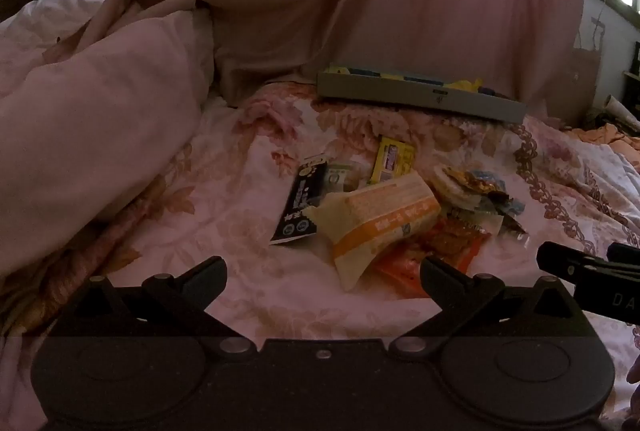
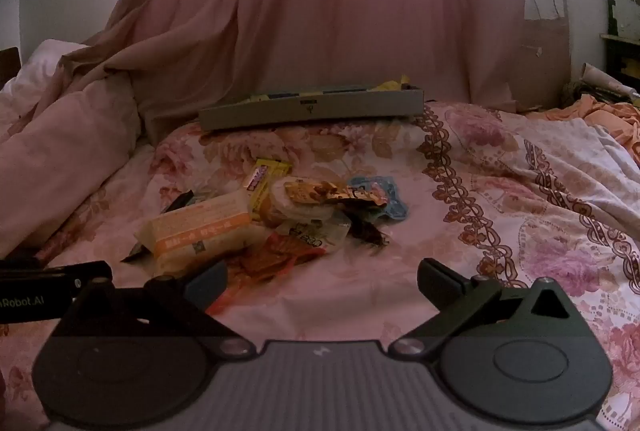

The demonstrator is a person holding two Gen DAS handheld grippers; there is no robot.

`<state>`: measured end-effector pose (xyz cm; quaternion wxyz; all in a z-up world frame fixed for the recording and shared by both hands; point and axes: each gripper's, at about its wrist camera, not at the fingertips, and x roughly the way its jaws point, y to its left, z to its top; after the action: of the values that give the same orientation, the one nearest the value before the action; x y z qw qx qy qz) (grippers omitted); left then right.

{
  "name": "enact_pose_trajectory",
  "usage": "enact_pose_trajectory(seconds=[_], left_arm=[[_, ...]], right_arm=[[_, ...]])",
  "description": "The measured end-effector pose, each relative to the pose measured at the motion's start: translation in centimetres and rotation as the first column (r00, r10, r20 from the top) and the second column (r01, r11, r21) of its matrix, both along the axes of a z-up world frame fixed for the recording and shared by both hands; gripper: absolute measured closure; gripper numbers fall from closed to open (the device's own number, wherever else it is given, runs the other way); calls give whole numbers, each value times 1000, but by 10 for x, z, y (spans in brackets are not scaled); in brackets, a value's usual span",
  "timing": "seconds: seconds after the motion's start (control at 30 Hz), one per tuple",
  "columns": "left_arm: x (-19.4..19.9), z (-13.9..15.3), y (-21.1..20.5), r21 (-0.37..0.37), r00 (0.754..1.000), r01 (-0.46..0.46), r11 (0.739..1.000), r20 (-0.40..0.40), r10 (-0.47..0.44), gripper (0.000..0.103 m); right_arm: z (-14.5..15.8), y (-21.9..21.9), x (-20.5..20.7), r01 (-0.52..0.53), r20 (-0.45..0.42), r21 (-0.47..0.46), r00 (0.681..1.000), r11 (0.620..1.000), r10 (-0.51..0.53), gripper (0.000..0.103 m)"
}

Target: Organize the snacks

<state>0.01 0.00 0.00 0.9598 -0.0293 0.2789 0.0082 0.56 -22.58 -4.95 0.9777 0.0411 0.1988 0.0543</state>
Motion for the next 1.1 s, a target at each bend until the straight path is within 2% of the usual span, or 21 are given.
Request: enact_pose_trajectory(seconds=[1.1], left_arm=[[-1, 1, -2, -2, 1000, -5, 1000, -8, 5, 1]], right_arm=[[-1, 0, -1, -1, 0, 7, 1000, 1000, 1, 0]])
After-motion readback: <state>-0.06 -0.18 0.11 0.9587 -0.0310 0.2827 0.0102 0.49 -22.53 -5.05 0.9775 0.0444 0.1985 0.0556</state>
